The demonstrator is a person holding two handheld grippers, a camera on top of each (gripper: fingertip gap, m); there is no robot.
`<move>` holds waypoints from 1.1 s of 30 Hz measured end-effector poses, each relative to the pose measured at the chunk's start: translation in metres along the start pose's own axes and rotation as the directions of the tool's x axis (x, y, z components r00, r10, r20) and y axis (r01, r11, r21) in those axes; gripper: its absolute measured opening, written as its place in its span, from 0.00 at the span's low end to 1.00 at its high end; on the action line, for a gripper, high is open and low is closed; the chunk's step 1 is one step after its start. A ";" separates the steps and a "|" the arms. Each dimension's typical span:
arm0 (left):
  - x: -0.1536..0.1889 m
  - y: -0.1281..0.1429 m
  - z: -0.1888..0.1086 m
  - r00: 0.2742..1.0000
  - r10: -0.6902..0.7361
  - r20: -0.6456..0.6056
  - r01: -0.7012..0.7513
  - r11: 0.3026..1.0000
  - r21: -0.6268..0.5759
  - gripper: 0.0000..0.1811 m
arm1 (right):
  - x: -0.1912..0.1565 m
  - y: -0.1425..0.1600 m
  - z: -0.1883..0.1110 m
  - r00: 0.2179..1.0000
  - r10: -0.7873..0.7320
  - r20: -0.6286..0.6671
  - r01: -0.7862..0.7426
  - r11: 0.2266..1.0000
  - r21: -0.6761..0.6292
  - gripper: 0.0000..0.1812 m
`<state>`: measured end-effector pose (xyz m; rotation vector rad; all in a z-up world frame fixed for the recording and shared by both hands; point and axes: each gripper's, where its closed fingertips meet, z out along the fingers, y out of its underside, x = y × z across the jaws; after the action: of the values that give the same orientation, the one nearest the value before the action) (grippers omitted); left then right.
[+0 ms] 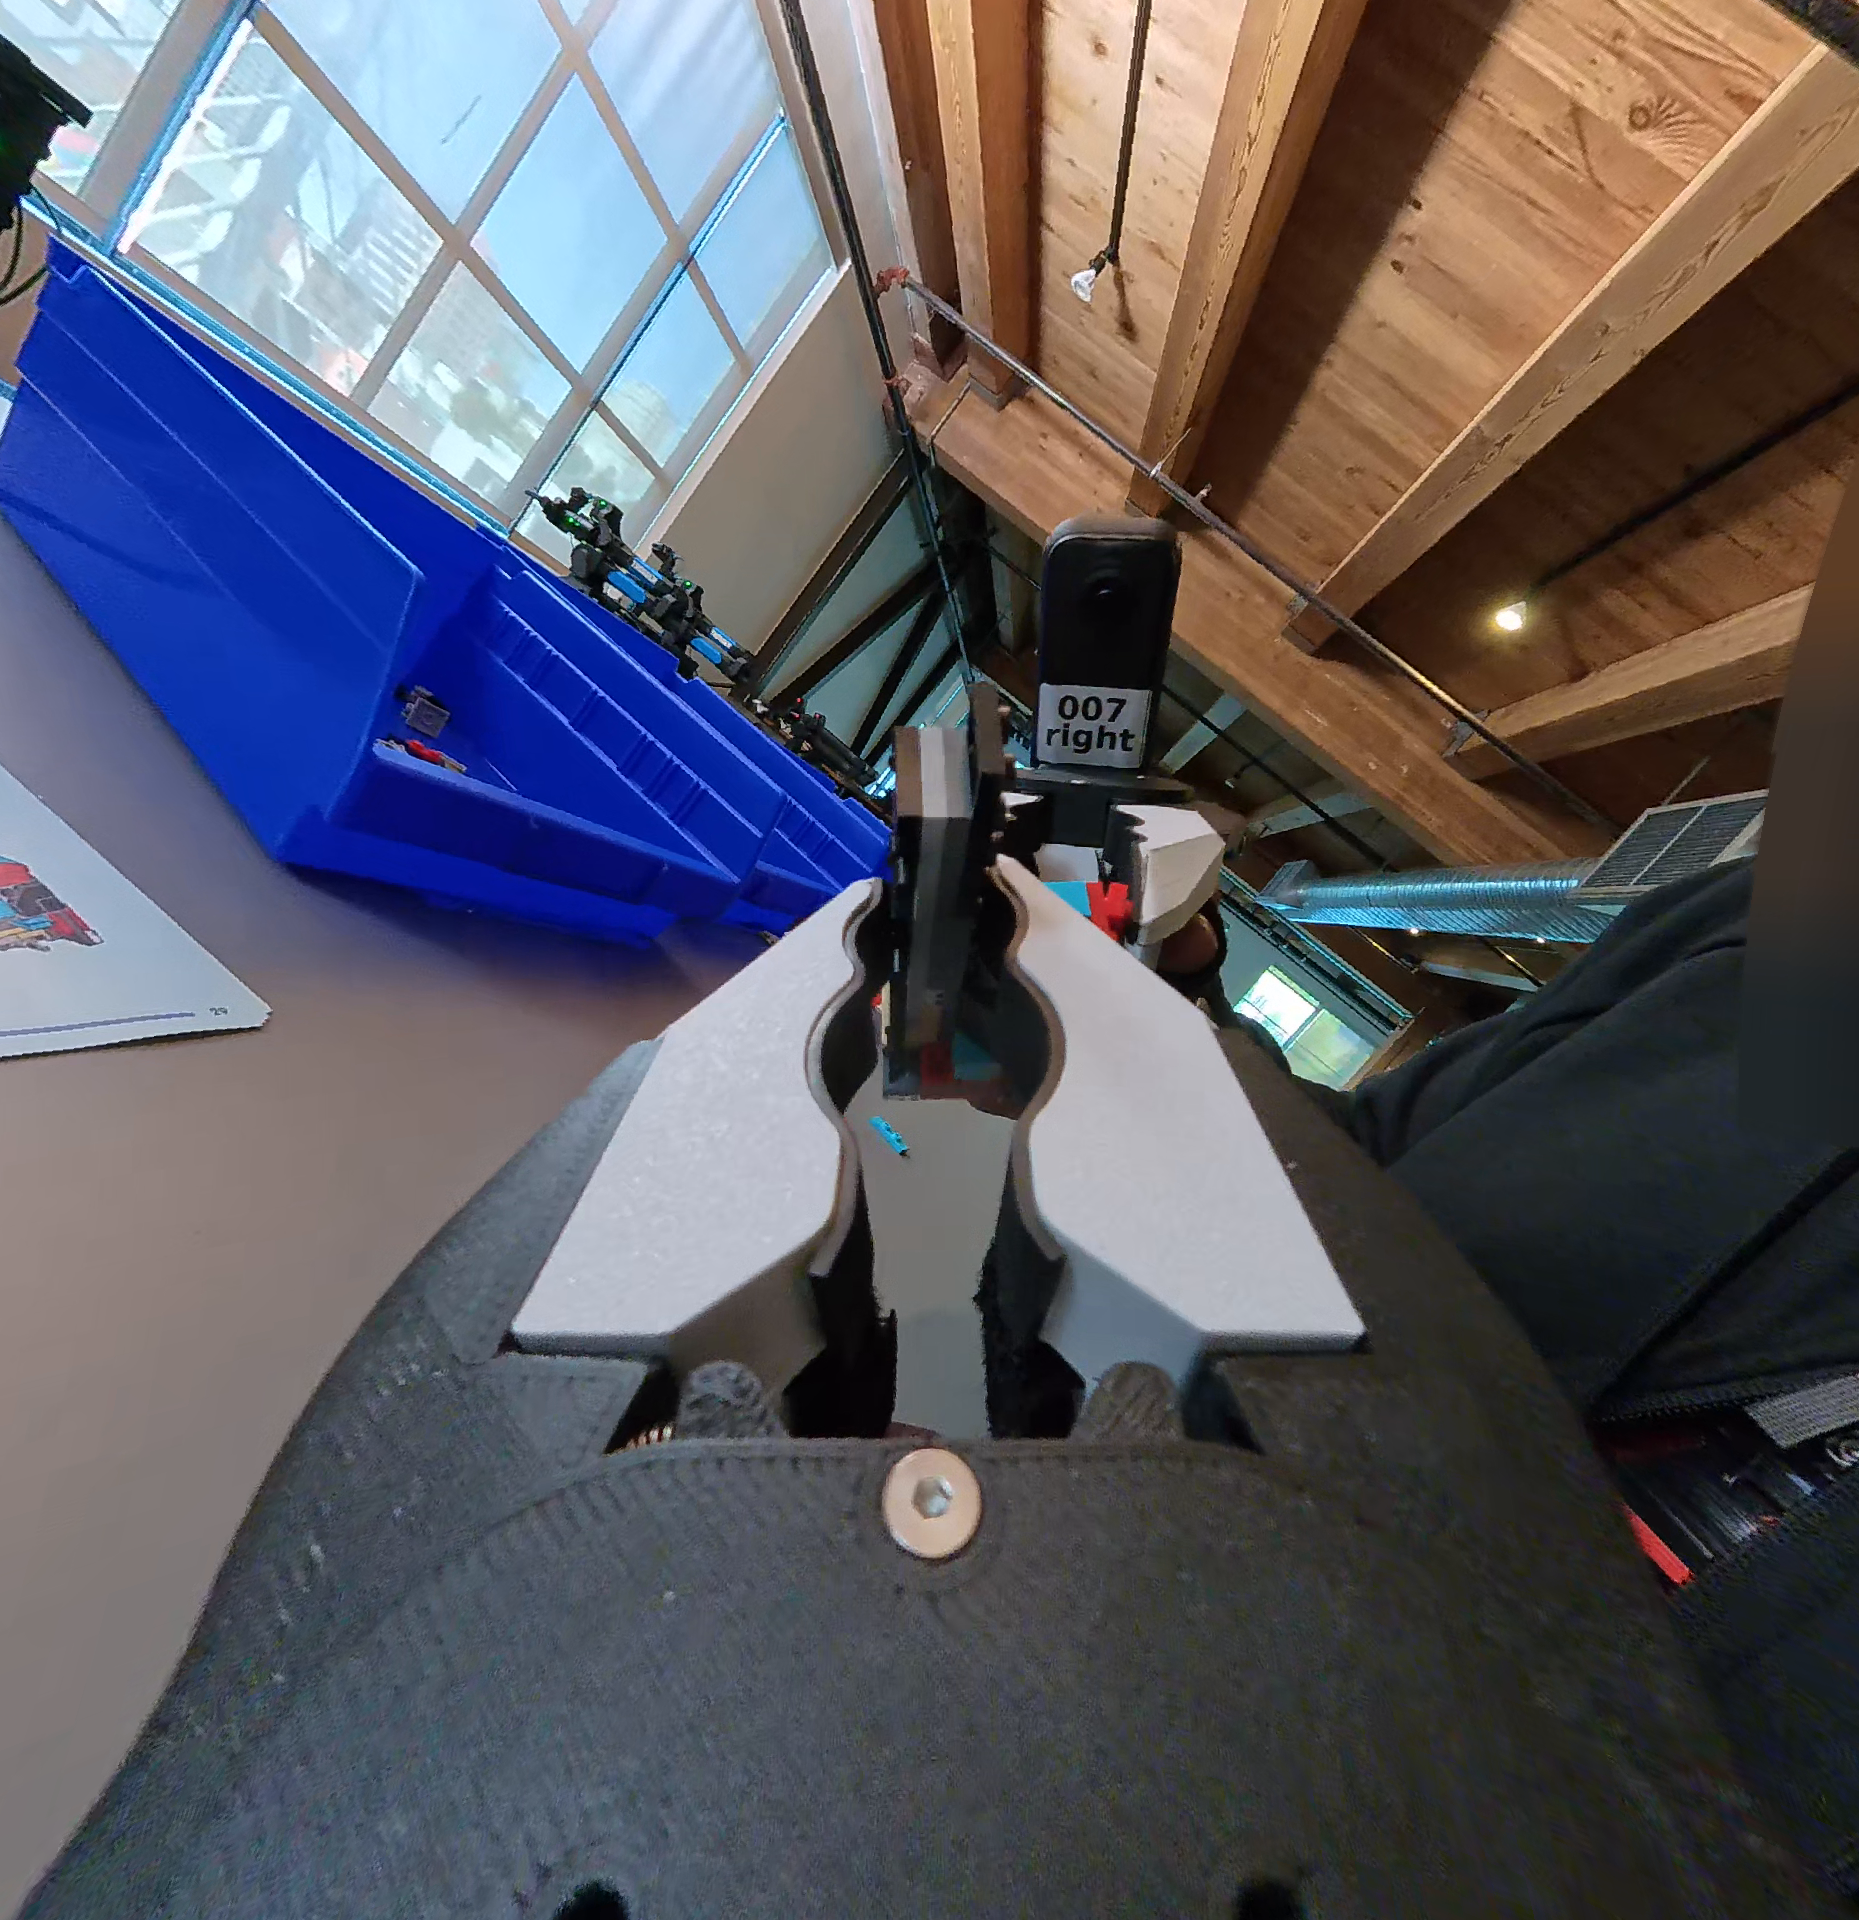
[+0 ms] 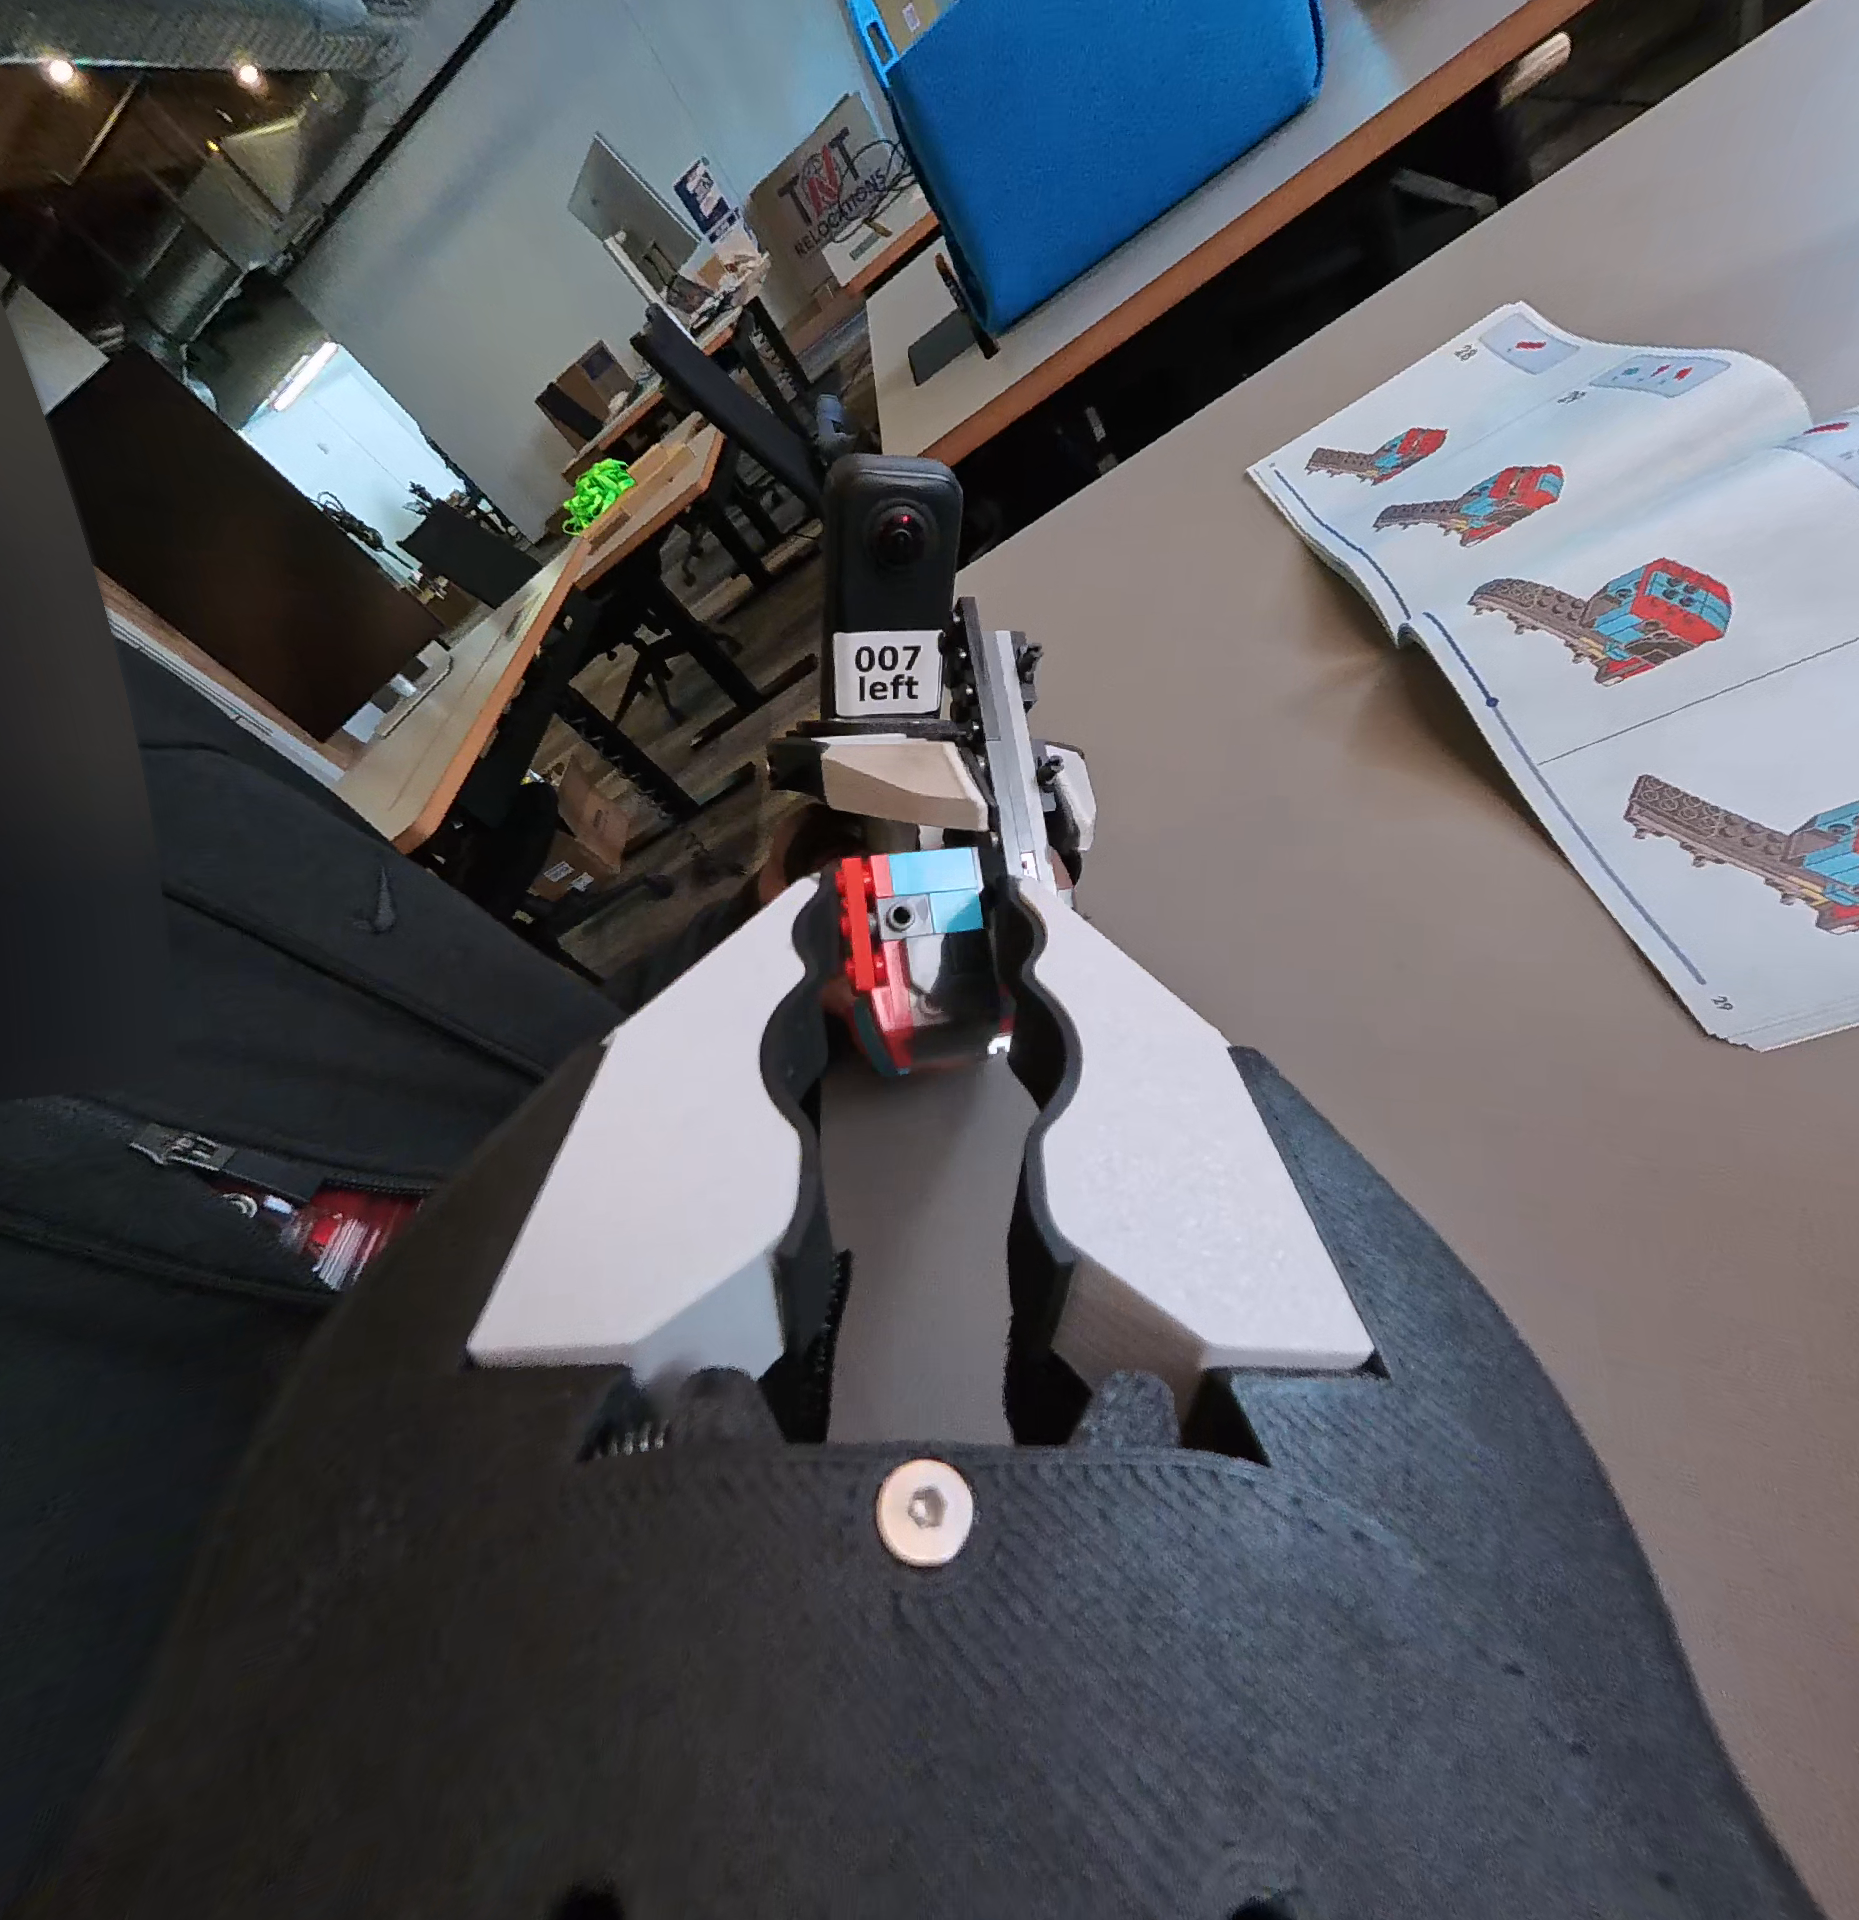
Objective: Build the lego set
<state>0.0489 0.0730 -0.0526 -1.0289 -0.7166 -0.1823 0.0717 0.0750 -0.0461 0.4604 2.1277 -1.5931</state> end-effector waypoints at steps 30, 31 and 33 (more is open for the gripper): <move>0.002 -0.001 0.002 1.000 -0.019 -0.014 0.020 1.000 0.016 0.09 | -0.002 0.002 -0.001 0.998 0.057 0.027 -0.057 0.998 0.004 0.18; 0.002 -0.002 0.002 1.000 -0.019 -0.016 0.020 1.000 0.018 0.09 | -0.002 0.002 -0.001 0.998 0.055 0.029 -0.055 0.998 0.006 0.18; 0.003 -0.002 0.002 1.000 -0.016 -0.018 0.016 1.000 0.021 0.09 | -0.003 0.001 -0.001 0.998 0.049 0.030 -0.050 0.999 0.008 0.18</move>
<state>0.0491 0.0741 -0.0486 -1.0000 -0.7093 -0.1972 0.0746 0.0762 -0.0455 0.4851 2.0718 -1.5729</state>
